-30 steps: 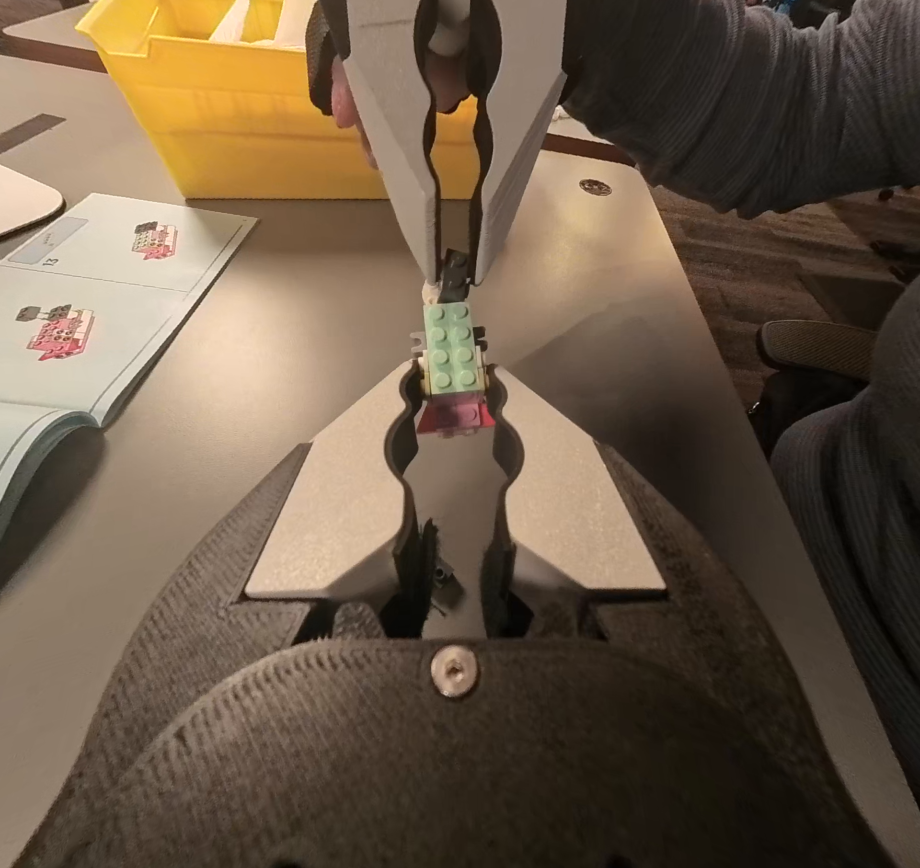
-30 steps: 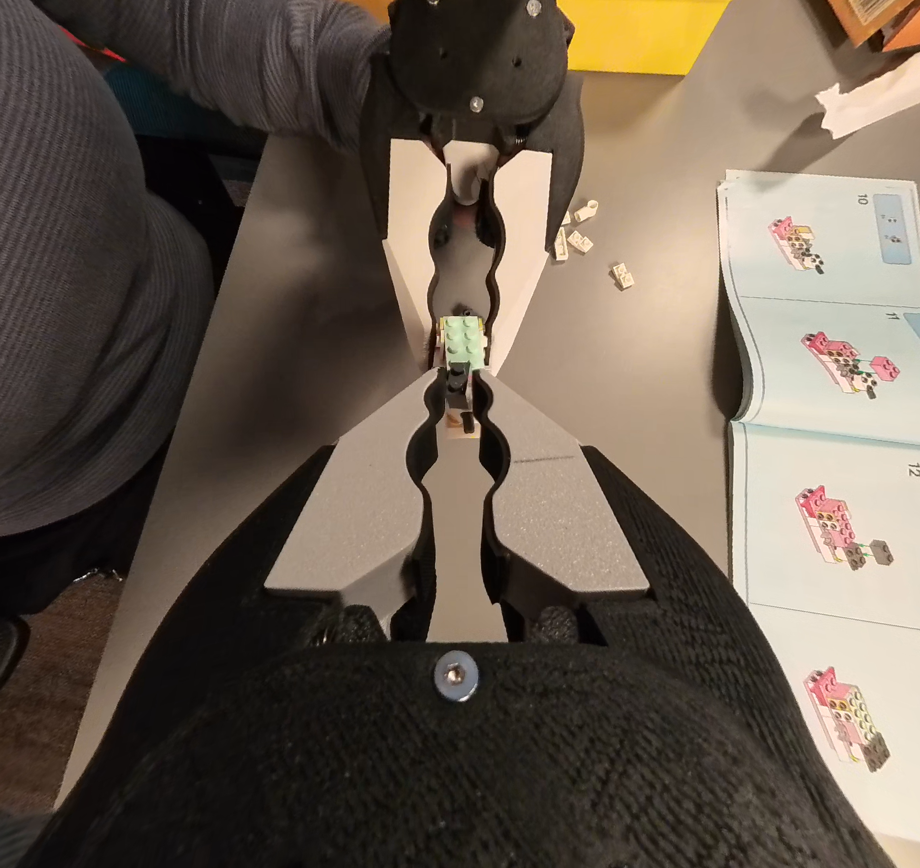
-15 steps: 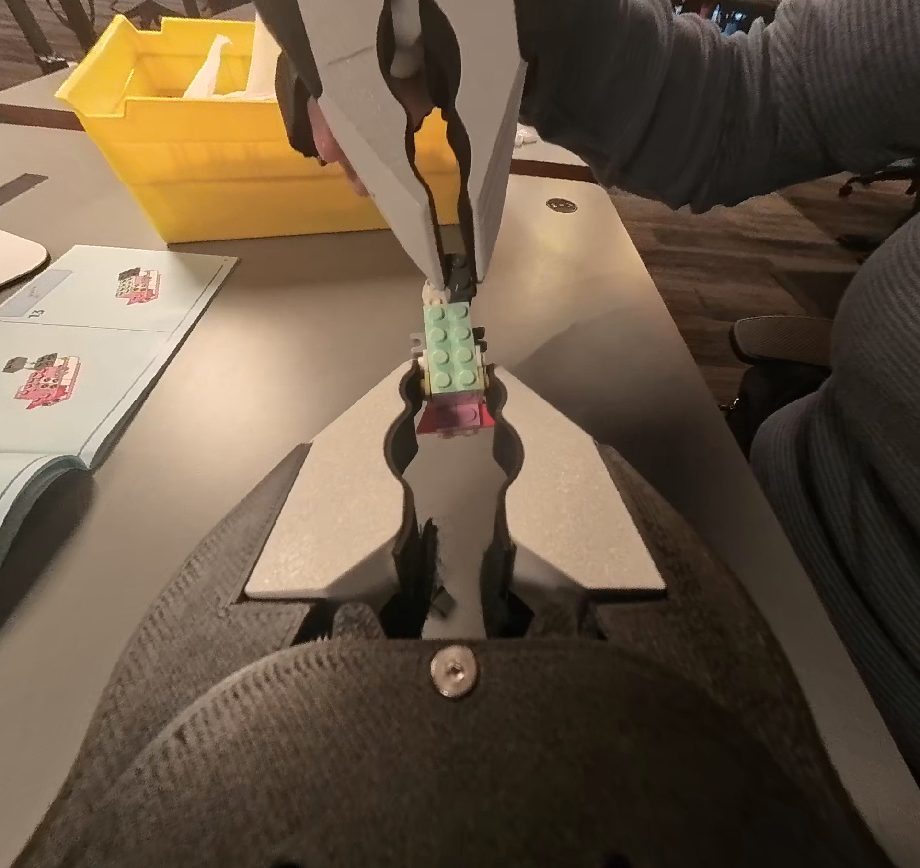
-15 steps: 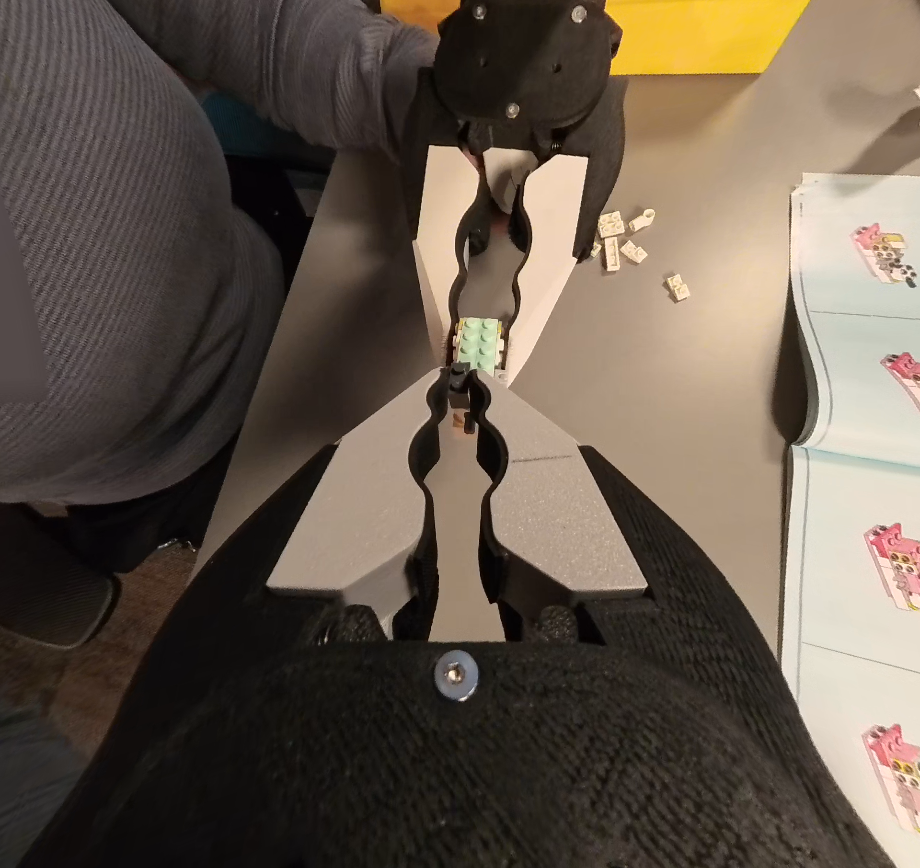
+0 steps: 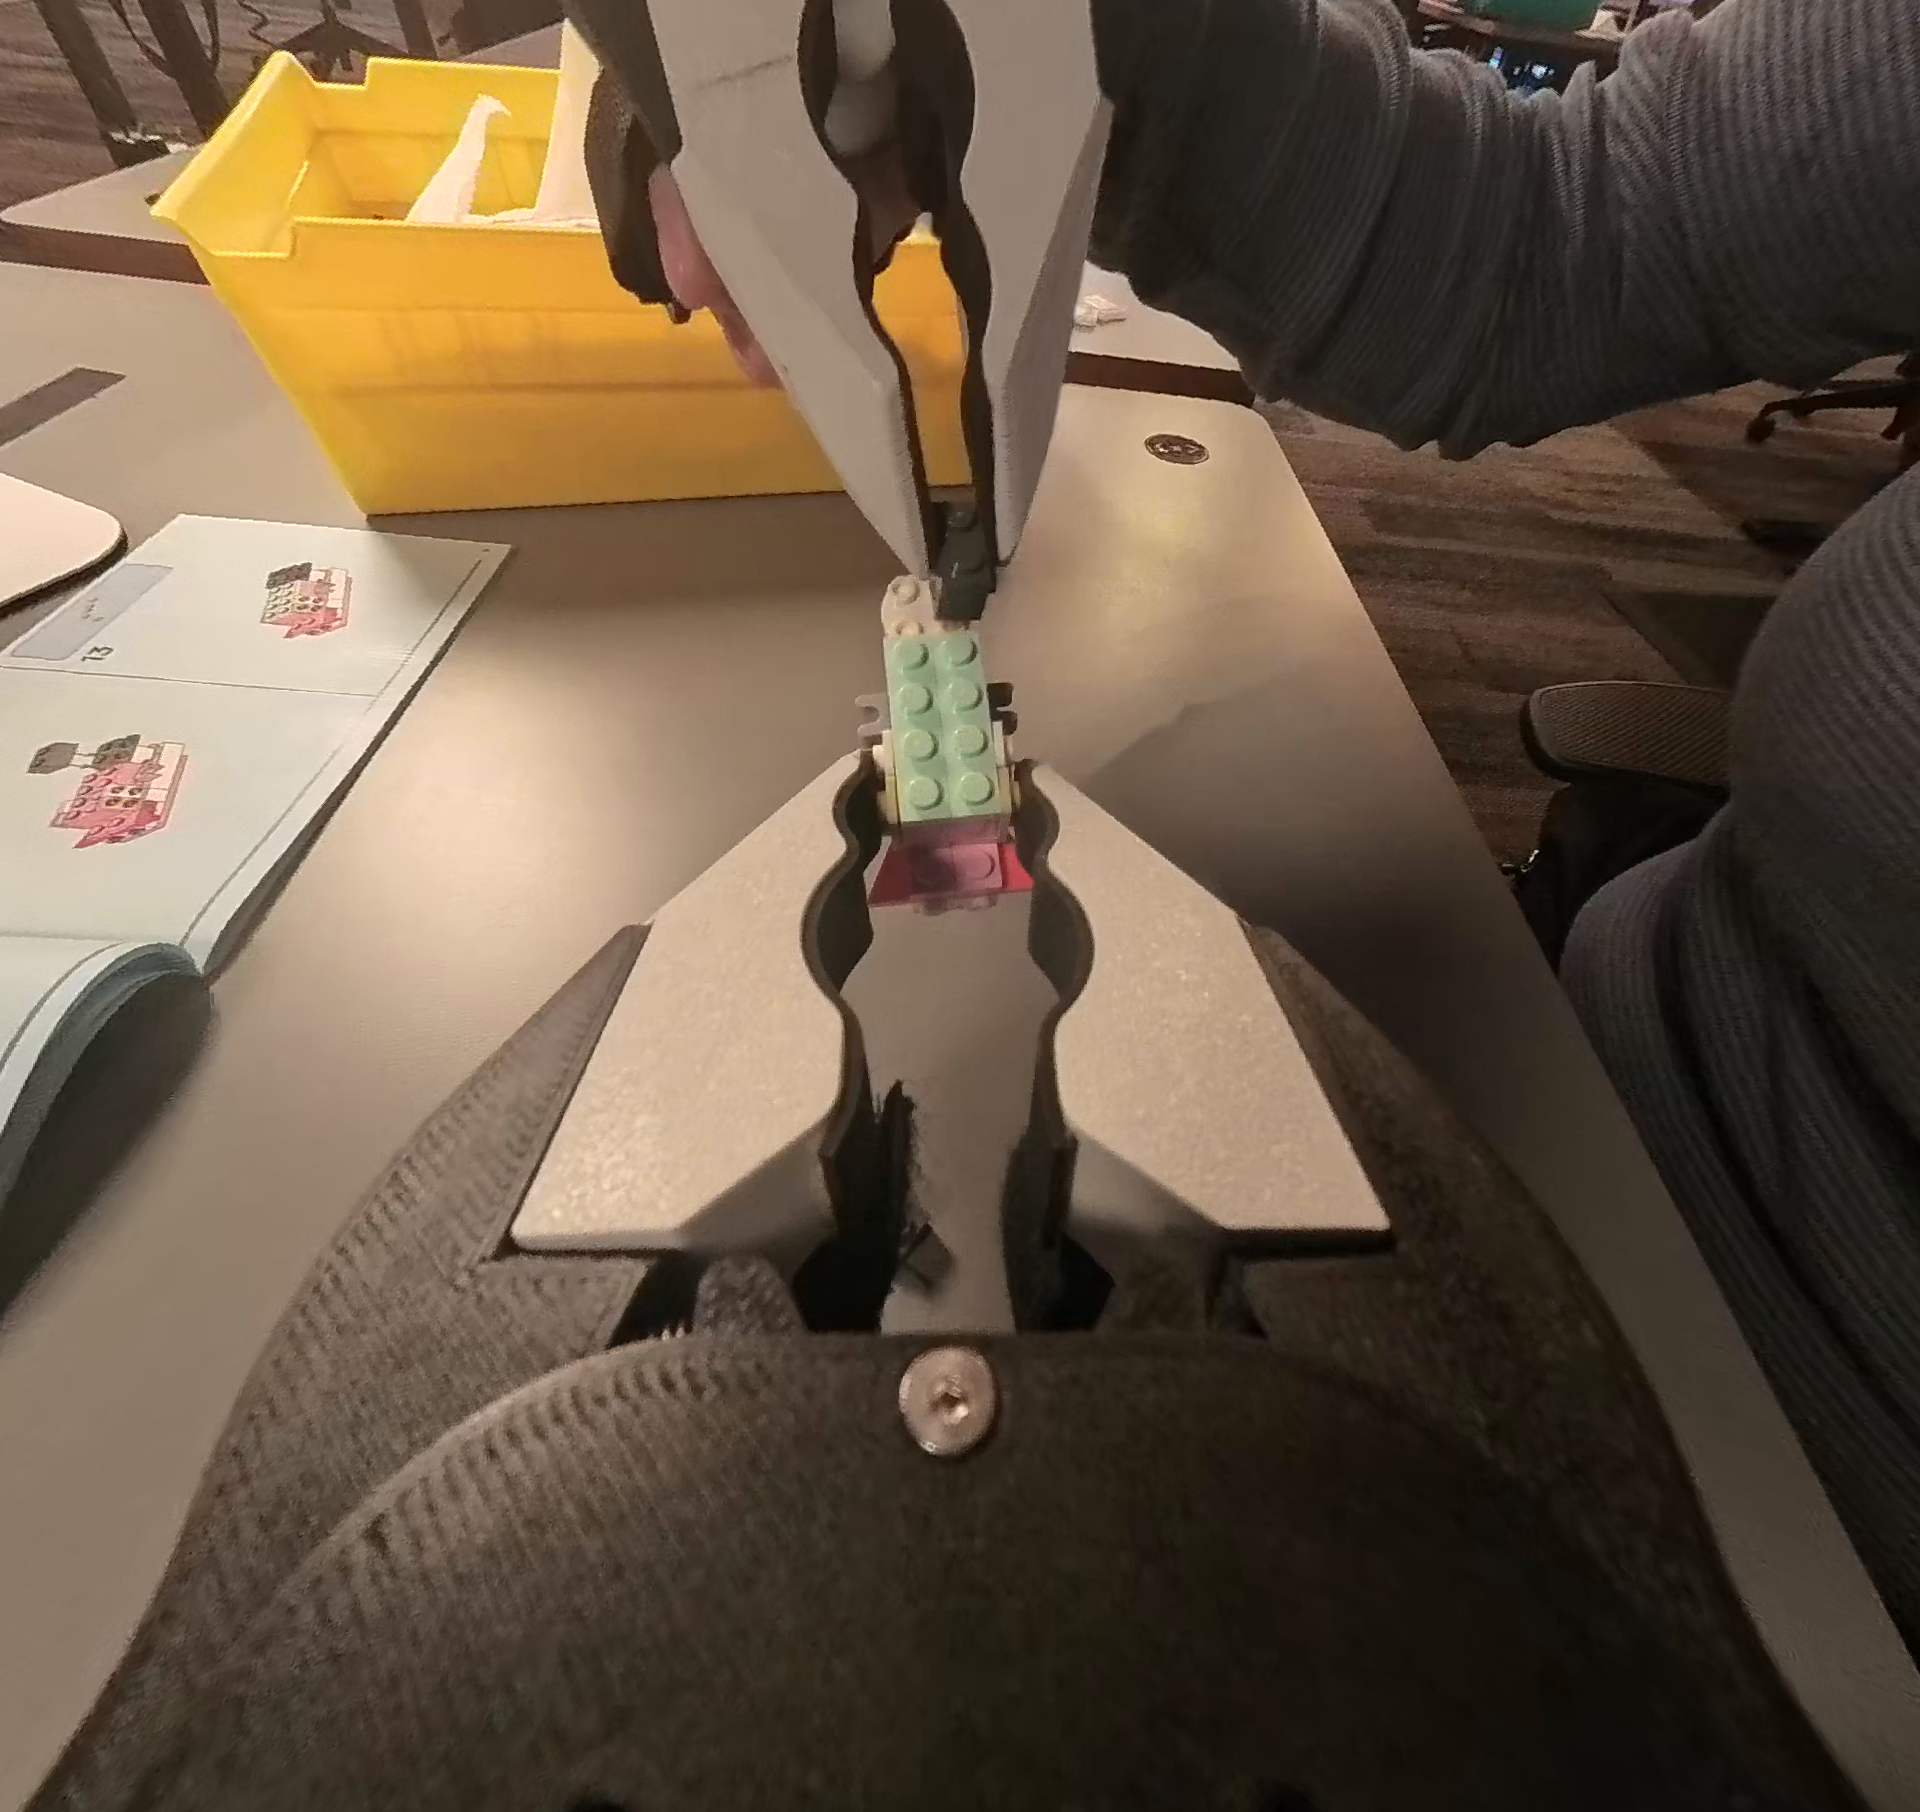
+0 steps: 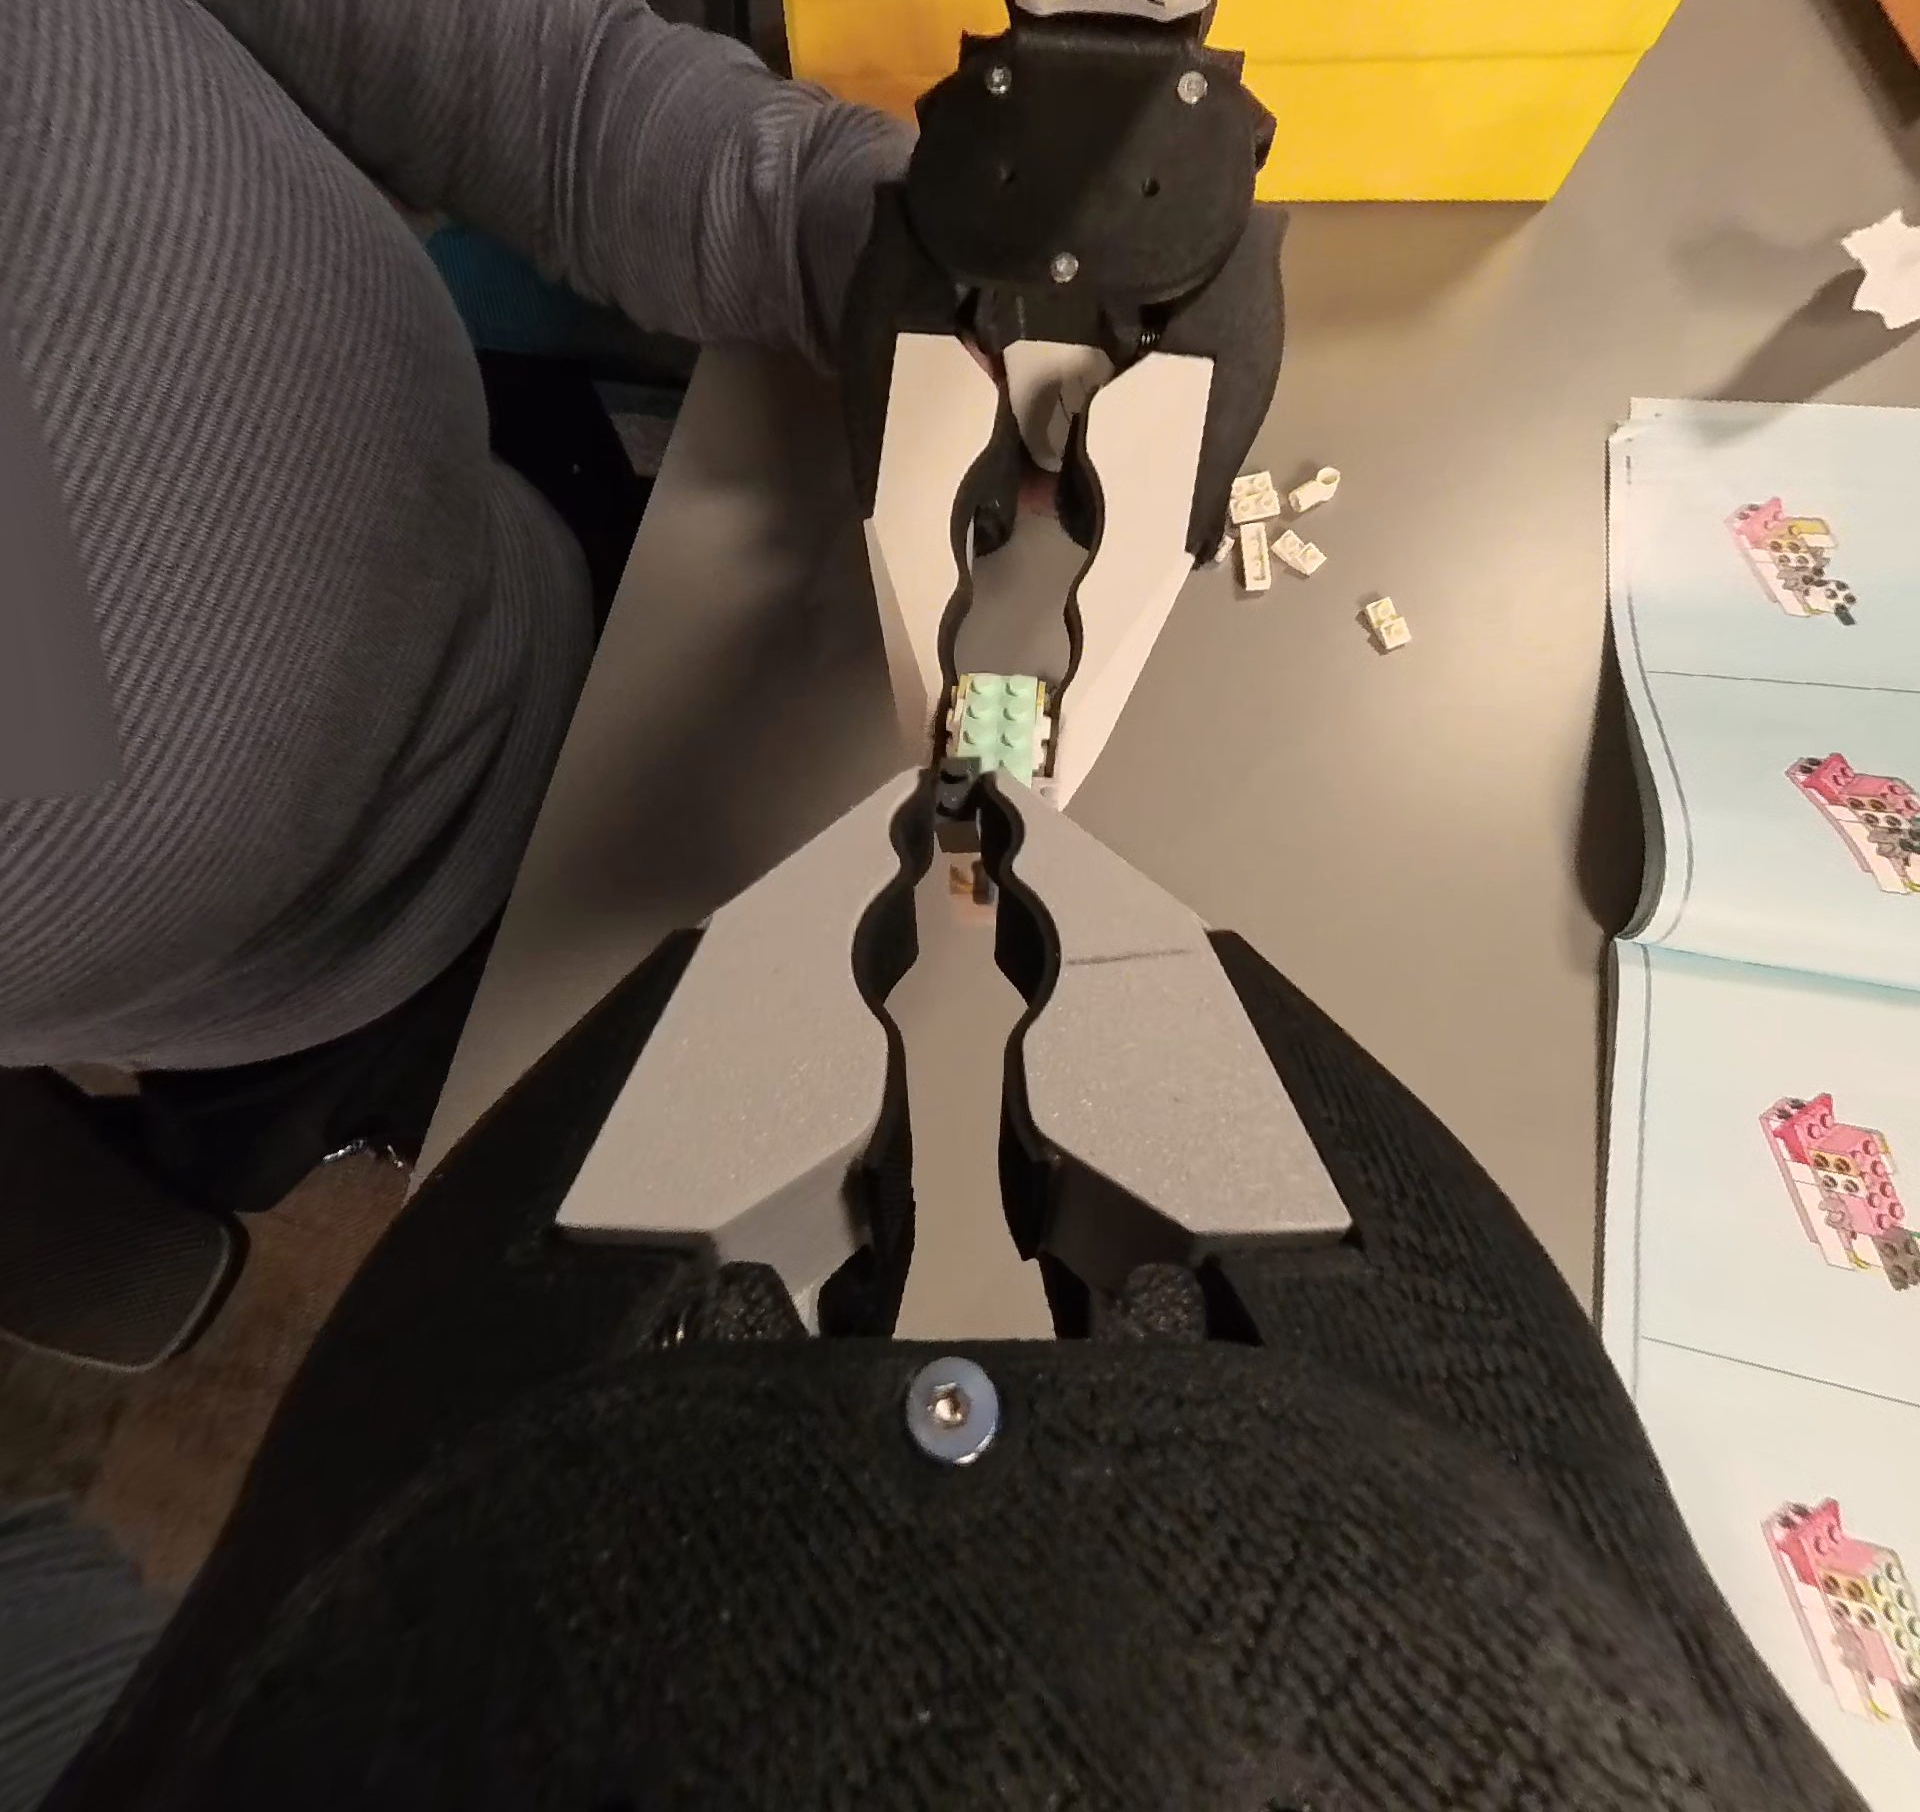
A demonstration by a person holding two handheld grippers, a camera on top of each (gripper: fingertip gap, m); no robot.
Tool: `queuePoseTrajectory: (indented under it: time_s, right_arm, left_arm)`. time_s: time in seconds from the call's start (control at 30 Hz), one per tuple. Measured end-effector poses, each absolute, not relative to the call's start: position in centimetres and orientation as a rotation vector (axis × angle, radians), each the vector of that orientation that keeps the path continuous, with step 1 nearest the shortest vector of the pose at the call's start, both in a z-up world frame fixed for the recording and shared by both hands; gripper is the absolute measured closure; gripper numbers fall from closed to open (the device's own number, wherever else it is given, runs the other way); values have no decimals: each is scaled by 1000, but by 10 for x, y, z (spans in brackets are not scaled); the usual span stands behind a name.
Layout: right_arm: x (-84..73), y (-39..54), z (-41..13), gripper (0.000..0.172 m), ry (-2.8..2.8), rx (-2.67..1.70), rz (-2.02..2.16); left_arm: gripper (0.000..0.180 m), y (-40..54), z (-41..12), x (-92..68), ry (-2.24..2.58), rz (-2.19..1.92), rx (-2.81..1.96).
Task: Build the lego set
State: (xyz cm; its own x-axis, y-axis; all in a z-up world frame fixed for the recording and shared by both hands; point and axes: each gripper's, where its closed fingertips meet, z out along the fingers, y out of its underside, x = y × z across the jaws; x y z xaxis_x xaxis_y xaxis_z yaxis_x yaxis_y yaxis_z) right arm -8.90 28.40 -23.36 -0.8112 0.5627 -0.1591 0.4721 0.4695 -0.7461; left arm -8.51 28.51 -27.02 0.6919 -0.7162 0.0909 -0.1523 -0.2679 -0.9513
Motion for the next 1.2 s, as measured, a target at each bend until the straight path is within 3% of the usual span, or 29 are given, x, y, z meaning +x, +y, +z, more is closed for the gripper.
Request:
queuePoseTrajectory:
  time_s: [1.2]
  right_arm:
    - [-94,285,-233,166,-2563,-934,1270]
  left_arm:
    - [156,286,-261,-91,671,-598,-1752]
